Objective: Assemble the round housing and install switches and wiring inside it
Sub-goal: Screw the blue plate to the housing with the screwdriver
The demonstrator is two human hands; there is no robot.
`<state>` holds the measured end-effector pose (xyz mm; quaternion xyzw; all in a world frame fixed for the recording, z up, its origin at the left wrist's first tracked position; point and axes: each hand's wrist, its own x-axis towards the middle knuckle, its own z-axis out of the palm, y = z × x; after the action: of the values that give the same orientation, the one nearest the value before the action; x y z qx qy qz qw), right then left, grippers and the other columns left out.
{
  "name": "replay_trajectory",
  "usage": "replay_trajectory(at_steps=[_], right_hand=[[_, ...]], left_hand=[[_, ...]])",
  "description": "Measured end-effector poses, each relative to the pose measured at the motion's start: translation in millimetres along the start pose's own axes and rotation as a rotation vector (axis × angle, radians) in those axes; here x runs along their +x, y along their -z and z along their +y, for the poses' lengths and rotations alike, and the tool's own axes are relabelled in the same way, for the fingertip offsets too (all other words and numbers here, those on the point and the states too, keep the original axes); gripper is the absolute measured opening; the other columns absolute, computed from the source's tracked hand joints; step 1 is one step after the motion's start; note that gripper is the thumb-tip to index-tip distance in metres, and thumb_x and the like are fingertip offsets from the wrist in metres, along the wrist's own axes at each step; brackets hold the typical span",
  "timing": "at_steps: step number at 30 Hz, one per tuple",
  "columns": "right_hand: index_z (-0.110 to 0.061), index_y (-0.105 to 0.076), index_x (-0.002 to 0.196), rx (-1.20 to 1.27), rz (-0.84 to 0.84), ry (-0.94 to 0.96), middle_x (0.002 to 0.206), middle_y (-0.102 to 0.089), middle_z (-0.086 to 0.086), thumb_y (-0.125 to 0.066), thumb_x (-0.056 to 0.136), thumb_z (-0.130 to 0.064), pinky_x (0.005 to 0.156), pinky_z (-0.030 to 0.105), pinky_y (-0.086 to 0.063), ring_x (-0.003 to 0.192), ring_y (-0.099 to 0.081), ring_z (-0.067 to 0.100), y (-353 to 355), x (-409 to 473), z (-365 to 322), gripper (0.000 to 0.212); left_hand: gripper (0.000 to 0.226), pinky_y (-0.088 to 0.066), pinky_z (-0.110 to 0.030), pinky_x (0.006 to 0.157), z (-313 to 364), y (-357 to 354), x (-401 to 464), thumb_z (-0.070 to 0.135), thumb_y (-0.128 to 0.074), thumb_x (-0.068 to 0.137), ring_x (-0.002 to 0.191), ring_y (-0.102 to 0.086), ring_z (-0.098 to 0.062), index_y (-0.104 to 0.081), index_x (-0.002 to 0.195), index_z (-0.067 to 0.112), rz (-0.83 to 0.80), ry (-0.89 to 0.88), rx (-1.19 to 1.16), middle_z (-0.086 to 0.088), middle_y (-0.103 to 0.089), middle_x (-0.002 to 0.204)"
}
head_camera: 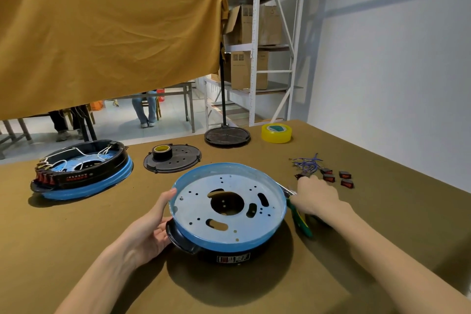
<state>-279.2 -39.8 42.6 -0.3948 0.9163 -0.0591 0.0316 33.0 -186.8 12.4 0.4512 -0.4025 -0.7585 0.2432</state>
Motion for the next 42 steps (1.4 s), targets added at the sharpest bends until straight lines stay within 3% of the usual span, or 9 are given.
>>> replay_trajectory(at_steps=[2,7,10,13,17,22,27,31,42], right_hand=[[-0.016,-0.053,0.11,-0.072,0.019,-0.005,0.123,-0.054,0.013,-0.053,0.097,-0.032,0.08,0.038,-0.042,0.113,-0.054,0.034,-4,-5,-1,0.021],[-0.013,-0.047,0.124,-0.141,-0.001,0.051,0.122,-0.057,0.013,-0.05,0.101,-0.027,0.077,0.039,-0.044,0.11,-0.057,0.033,-7,-11,2,0.027],[-0.015,-0.036,0.125,-0.088,-0.075,0.03,0.097,-0.058,0.005,-0.052,0.099,-0.021,0.061,0.034,-0.042,0.085,-0.059,0.025,-8,-17,9,0.031],[-0.015,-0.041,0.119,-0.031,0.048,0.043,0.086,-0.056,0.001,-0.046,0.104,-0.025,0.058,0.036,-0.045,0.078,-0.059,0.023,-9,-18,12,0.018],[-0.015,-0.061,0.124,0.538,0.352,0.171,0.111,-0.069,0.004,-0.049,0.107,-0.033,0.087,0.038,-0.054,0.096,-0.065,0.023,12,-16,3,0.027],[-0.018,-0.069,0.11,1.11,0.307,0.409,0.094,-0.069,0.01,-0.078,0.091,-0.034,0.058,0.029,-0.058,0.056,-0.066,0.016,47,-23,-41,0.026],[-0.005,-0.07,0.107,1.528,0.305,0.416,0.084,-0.072,0.01,-0.086,0.082,-0.019,0.062,0.025,-0.057,0.065,-0.067,0.014,48,-21,-79,0.033],[-0.011,-0.066,0.108,1.542,0.283,0.464,0.094,-0.072,0.01,-0.074,0.094,-0.024,0.07,0.033,-0.062,0.084,-0.072,0.023,37,-13,-120,0.02],[-0.004,-0.05,0.11,1.539,0.333,0.701,0.092,-0.063,0.026,-0.063,0.103,-0.022,0.062,0.046,-0.064,0.067,-0.075,0.029,32,1,-189,0.024]], left_hand=[[0.093,-0.057,-0.029,0.044,0,-1,-2,0.052,-0.087,0.058,0.052,-0.071,-0.027,-0.055,0.121,-0.008,-0.02,0.017,-0.009,-0.02,-0.074,0.074],[0.092,-0.061,-0.034,0.05,0,0,-1,0.052,-0.087,0.058,0.066,-0.076,-0.031,-0.054,0.121,-0.007,-0.031,0.018,-0.005,-0.023,-0.077,0.087],[0.09,-0.062,-0.035,0.051,0,1,-1,0.05,-0.088,0.058,0.069,-0.077,-0.032,-0.053,0.12,-0.005,-0.035,0.016,0.008,-0.024,-0.077,0.086],[0.089,-0.063,-0.037,0.054,2,2,-1,0.049,-0.087,0.059,0.075,-0.078,-0.033,-0.052,0.12,-0.005,-0.054,0.037,0.004,-0.026,-0.077,0.093],[0.092,-0.065,-0.04,0.058,2,0,-1,0.049,-0.089,0.057,0.082,-0.078,-0.035,-0.05,0.122,-0.005,-0.074,0.058,-0.001,-0.028,-0.076,0.101],[0.095,-0.064,-0.039,0.058,1,1,0,0.049,-0.09,0.057,0.086,-0.078,-0.036,-0.05,0.123,-0.006,-0.111,0.083,-0.01,-0.029,-0.075,0.104],[0.093,-0.063,-0.037,0.059,2,3,0,0.05,-0.089,0.06,0.085,-0.078,-0.035,-0.052,0.123,-0.007,-0.142,0.095,-0.011,-0.028,-0.075,0.105],[0.091,-0.064,-0.037,0.061,3,3,0,0.051,-0.088,0.061,0.086,-0.078,-0.034,-0.055,0.121,-0.009,-0.169,0.096,-0.021,-0.028,-0.075,0.107],[0.083,-0.064,-0.034,0.066,2,4,3,0.054,-0.084,0.07,0.09,-0.078,-0.032,-0.058,0.119,-0.008,-0.201,0.098,-0.027,-0.025,-0.075,0.109]])
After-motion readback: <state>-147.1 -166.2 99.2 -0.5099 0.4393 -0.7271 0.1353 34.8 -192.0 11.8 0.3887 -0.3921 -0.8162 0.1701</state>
